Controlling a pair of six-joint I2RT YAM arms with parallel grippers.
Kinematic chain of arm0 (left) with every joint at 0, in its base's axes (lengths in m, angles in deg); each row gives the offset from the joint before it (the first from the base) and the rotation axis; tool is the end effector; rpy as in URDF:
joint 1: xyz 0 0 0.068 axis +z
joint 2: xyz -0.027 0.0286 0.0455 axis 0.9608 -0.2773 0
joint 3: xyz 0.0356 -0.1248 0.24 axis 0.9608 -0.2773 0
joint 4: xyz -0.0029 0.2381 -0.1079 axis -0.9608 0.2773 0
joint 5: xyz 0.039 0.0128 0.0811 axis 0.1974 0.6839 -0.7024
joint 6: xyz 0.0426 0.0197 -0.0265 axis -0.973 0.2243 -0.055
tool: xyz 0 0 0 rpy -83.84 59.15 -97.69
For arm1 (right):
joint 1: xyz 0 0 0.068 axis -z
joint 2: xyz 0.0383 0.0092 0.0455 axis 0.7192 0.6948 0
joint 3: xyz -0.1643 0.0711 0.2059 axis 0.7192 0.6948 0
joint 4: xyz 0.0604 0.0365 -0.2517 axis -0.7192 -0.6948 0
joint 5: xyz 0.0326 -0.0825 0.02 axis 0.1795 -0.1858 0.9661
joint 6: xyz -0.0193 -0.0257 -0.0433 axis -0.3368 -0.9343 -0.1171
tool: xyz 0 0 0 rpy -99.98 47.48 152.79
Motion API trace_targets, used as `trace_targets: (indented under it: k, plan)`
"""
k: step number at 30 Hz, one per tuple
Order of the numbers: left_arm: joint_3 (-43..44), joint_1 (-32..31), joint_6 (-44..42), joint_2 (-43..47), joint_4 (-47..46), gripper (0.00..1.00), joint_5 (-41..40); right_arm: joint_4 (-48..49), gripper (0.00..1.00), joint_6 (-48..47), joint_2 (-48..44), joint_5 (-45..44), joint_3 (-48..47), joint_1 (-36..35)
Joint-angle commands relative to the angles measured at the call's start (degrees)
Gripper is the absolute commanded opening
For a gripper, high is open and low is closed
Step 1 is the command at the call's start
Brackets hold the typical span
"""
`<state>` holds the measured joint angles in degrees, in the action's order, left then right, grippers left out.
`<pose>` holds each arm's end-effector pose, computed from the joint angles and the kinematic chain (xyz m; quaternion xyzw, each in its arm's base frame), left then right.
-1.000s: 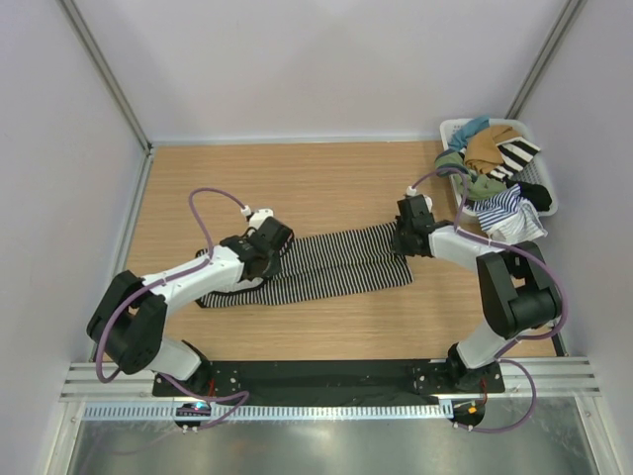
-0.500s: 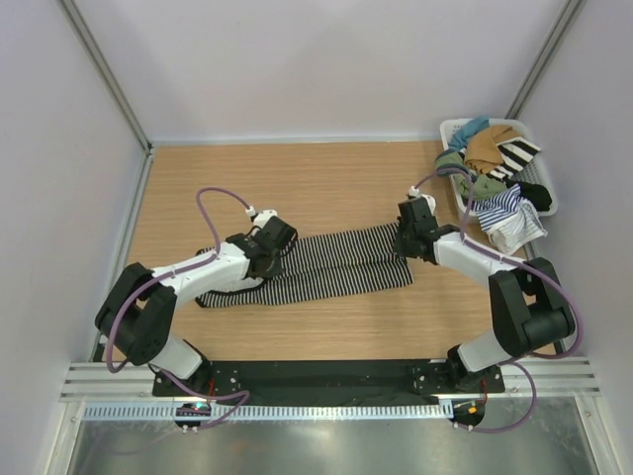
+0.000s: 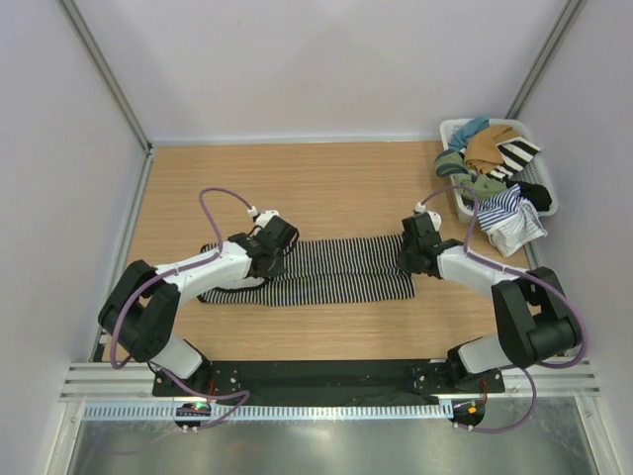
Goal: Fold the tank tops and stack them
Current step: Fold the tank top
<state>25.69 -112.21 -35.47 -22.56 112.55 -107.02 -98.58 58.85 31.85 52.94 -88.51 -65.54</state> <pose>0.2362 -0.1701 0.1858 -0.0604 0.9564 -0.0001 0.2856 0.2534 0.0834 0.1591 0.1133 0.9484 0.0428 0.2930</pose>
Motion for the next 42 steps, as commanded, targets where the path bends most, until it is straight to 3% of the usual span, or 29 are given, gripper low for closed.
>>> trace_targets:
  k: [1, 4, 6, 9, 13, 17, 20, 21, 22, 23, 24, 28, 32, 42]
  plan:
    - [2.17, 0.25, 0.25, 0.82, -0.13, 0.27, -1.75, 0.71, 0.22, 1.03, -3.28, -1.4, 2.04, -0.22]
    - [4.28, 0.42, -0.63, 0.47, 2.06, 0.27, -4.11, -0.08, 0.18, 0.33, -4.34, -1.32, 1.17, -0.31]
    - [4.98, 0.86, -0.63, 0.64, 3.74, 0.27, -4.82, -0.52, 0.01, 0.15, -4.34, -0.79, 0.29, -0.31]
    - [3.59, 2.62, 2.08, 2.57, 4.53, 0.26, -2.9, -1.22, 0.01, 0.32, -4.25, -0.88, -0.24, -0.31]
    - [-0.71, 2.8, 7.79, 9.77, 4.53, 0.39, -3.85, -1.22, 0.01, 0.59, -4.16, -1.14, -0.07, -0.31]
    - [-5.37, 4.02, 13.67, 17.15, 7.51, 0.4, -7.28, -1.05, 0.01, 0.5, -4.25, -1.14, 0.02, -0.23]
    - [-8.62, 8.85, 20.08, 22.69, 10.5, 0.41, -5.8, -0.96, 0.01, 0.5, -4.25, -1.4, 0.02, -0.31]
    - [-9.42, 11.73, 21.5, 24.27, 11.38, 0.49, -5.18, -1.05, 0.01, 0.41, -4.16, -1.14, 0.02, -0.31]
    - [-10.3, 12.63, 22.82, 25.77, 12.61, 0.82, -4.83, -0.87, 0.01, 0.5, -4.08, -0.97, 0.11, -0.31]
    - [-12.22, 13.25, 26.4, 29.17, 13.23, 0.91, -4.83, -0.7, 0.01, 0.5, -4.08, -0.79, 0.11, -0.31]
    - [-13.2, 13.95, 27.74, 30.95, 13.58, 0.93, -4.74, -0.61, 0.01, 0.41, -4.08, -0.88, 0.11, -0.31]
    - [-18.99, 14.13, 38.55, 40.61, 14.11, 0.93, -4.74, -0.43, 0.01, 0.41, -3.72, -0.7, 0.2, -0.31]
    - [-24.09, 14.13, 43.66, 45.73, 12.8, 0.91, -5.35, -0.87, 0.01, 0.76, -3.2, -0.7, -0.07, -0.31]
    - [-28.76, 17.03, 46.13, 34.41, 1.03, 0.95, -4.47, -1.66, 0.01, 1.64, -4.69, 1.41, 0.28, -0.22]
